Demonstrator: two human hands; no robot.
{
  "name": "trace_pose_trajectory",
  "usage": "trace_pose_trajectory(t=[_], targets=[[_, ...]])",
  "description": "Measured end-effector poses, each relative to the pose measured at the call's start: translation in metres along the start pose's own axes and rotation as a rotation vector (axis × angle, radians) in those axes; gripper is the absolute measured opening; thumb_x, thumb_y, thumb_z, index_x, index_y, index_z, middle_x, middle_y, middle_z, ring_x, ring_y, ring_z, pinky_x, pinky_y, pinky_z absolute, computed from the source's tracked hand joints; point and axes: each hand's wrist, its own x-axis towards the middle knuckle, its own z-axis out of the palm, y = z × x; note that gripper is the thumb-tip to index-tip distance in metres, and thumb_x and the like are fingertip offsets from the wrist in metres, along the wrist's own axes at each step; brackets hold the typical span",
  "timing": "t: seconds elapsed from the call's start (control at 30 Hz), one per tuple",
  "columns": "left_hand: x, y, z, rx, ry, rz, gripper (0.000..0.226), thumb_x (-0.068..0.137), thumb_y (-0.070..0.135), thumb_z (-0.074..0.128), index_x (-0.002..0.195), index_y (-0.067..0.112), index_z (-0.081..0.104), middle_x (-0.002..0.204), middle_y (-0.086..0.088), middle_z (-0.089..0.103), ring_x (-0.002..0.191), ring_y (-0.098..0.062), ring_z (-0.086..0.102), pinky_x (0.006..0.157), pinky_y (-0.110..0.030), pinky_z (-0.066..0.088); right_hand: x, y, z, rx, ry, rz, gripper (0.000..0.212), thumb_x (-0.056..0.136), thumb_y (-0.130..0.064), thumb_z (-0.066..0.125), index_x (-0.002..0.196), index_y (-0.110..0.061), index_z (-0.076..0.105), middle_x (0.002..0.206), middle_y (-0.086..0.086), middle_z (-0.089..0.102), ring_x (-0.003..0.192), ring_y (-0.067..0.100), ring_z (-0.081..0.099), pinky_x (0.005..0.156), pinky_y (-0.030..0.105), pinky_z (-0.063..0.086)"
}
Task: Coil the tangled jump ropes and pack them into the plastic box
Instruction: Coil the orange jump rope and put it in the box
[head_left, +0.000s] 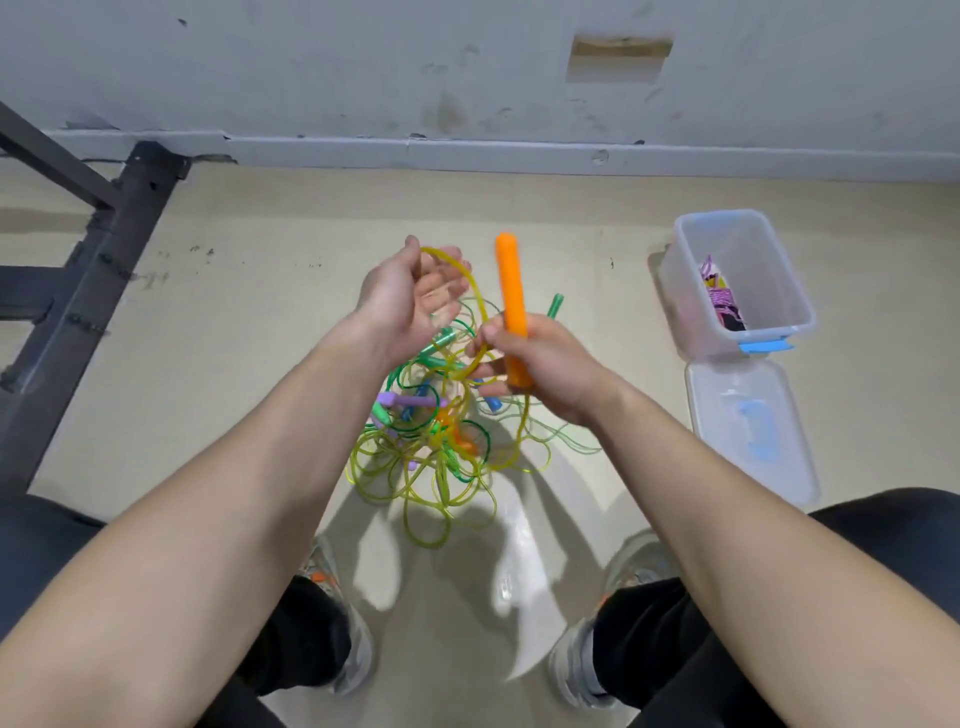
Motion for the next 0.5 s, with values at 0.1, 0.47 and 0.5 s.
trace_pose_trajectory(t=[0.1, 0.47, 0.5], targets=[[-0.011, -0.035, -0.018, 0.47, -0.309, -0.062, 0.094, 0.095, 0.074, 0.006, 0.106, 0.006, 0.071, 0.101, -0.015, 0.074, 0.097, -0.023, 0.068, 0.098, -0.034, 0.044, 0.006, -0.03, 0.0, 0.199, 0.15, -0.065, 0.022, 0.104, -0.015, 0.049, 0.085, -0.011, 0.059, 0.077, 0.004, 0.067, 0.061, 0.024, 0.07, 0.054, 0.03, 0.059], [-0.026, -0.054, -0.067, 1.019, -0.144, 0.267, 0.028, 0.108, 0.019, 0.043, 0.088, 0.013, 0.062, 0.077, -0.003, 0.072, 0.066, -0.016, 0.068, 0.063, -0.032, 0.056, 0.033, -0.063, -0.052, 0.401, 0.705, -0.163, 0.03, 0.105, -0.026, 0.048, 0.077, -0.015, 0.05, 0.054, -0.001, 0.047, 0.041, 0.015, 0.043, 0.041, 0.021, 0.037], [-0.032, -0.041, -0.052, 0.899, -0.153, 0.258, 0.027, 0.108, 0.019, 0.042, 0.091, 0.011, 0.061, 0.078, -0.007, 0.072, 0.061, -0.017, 0.068, 0.058, -0.031, 0.056, 0.032, -0.052, -0.052, 0.314, 0.714, -0.087, 0.032, 0.105, -0.029, 0.048, 0.077, -0.015, 0.049, 0.056, 0.002, 0.049, 0.044, 0.017, 0.047, 0.042, 0.023, 0.04]])
